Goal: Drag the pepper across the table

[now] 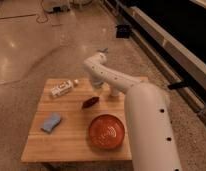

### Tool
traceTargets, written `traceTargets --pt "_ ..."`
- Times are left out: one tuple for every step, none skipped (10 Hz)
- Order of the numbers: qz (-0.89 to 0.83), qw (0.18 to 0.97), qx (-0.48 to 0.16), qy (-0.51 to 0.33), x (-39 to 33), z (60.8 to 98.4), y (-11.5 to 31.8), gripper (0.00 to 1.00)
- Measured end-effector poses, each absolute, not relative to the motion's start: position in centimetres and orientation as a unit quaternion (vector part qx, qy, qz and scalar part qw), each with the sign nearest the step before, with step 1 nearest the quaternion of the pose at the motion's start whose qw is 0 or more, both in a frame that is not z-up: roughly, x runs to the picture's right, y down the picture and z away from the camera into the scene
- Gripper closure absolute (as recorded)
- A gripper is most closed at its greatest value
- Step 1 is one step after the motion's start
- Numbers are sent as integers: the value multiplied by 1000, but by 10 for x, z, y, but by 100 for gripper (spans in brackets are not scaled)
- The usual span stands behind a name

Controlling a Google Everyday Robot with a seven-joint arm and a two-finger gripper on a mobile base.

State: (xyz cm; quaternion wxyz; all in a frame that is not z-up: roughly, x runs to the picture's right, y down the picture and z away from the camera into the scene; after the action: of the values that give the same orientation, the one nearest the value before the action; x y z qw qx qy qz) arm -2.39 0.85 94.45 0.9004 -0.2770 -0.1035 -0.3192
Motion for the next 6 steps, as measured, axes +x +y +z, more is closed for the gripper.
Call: traceTargets --pt "-320 899 -281 -105 -27 943 18 59" --pt "-322 898 -281 -107 -29 941 22 59" --pt "-322 898 -280 -105 -27 941 22 59" --pt "-320 900 -279 -102 -28 945 17 59" --pt "-319 900 -280 -102 -31 952 15 59" --pt "-321 898 -283 -103 -29 954 19 59"
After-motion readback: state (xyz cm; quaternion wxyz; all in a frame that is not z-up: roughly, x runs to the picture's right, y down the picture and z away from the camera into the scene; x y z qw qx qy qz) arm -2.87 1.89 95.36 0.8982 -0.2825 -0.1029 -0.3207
